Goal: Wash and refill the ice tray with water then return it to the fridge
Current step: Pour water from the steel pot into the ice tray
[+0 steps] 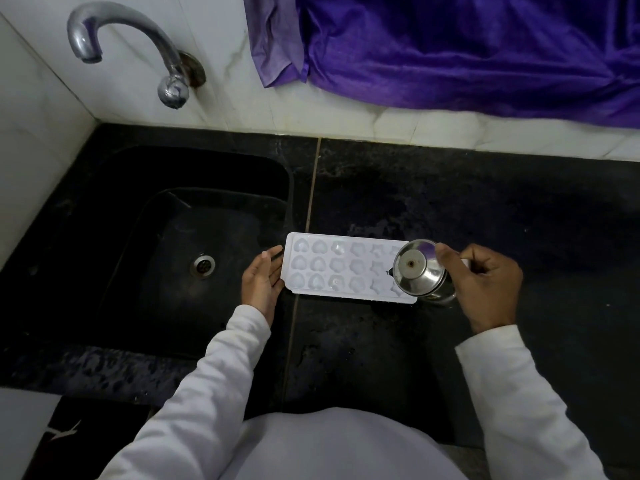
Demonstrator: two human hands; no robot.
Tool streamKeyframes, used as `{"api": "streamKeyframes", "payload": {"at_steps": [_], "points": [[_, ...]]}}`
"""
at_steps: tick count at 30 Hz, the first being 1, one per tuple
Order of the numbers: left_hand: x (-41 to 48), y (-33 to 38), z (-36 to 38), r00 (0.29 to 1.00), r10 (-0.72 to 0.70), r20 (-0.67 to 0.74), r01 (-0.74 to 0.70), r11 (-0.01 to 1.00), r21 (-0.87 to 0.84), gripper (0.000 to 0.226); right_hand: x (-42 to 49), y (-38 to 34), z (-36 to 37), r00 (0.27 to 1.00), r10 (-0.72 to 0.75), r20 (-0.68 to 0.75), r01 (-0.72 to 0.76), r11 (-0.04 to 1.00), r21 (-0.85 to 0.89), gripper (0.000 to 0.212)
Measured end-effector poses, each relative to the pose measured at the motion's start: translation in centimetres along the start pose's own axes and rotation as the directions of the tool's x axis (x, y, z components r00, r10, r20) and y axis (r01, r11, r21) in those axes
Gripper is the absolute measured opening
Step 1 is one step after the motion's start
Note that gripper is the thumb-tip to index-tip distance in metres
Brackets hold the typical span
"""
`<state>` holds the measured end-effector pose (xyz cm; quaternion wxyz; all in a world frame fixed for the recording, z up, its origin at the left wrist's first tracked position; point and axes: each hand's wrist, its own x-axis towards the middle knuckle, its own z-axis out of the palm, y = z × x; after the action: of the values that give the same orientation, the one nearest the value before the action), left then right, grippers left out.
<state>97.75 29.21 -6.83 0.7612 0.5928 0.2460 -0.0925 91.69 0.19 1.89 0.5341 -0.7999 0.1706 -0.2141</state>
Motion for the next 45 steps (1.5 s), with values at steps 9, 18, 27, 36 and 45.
{"api": "streamKeyframes", "payload": {"at_steps": [9, 18, 27, 36, 45], "points": [[0.08, 0.09, 0.01, 1.0, 0.008, 0.008, -0.008, 1.0, 0.0, 0.035, -0.18, -0.08, -0.37, 1.0, 0.006, -0.008, -0.007, 0.999, -0.051, 0.042], [0.07, 0.12, 0.05, 1.0, 0.006, 0.003, -0.006, 1.0, -0.006, 0.038, -0.33, 0.11, -0.6, 1.0, -0.016, -0.008, 0.015, 0.999, -0.04, 0.043], [0.3, 0.03, 0.11, 1.0, 0.0, -0.002, 0.0, 1.0, -0.003, 0.038, -0.38, 0.25, -0.68, 1.0, -0.004, -0.013, 0.003, 1.0, -0.029, 0.045], [0.28, -0.05, 0.07, 1.0, 0.008, 0.0, -0.008, 1.0, 0.0, 0.035, -0.39, 0.15, -0.71, 1.0, -0.002, -0.019, 0.002, 0.999, -0.04, 0.042], [0.3, -0.13, -0.02, 1.0, 0.009, 0.001, -0.009, 1.0, -0.001, 0.036, -0.39, 0.14, -0.78, 1.0, 0.005, -0.019, -0.006, 0.999, -0.031, 0.043]]}}
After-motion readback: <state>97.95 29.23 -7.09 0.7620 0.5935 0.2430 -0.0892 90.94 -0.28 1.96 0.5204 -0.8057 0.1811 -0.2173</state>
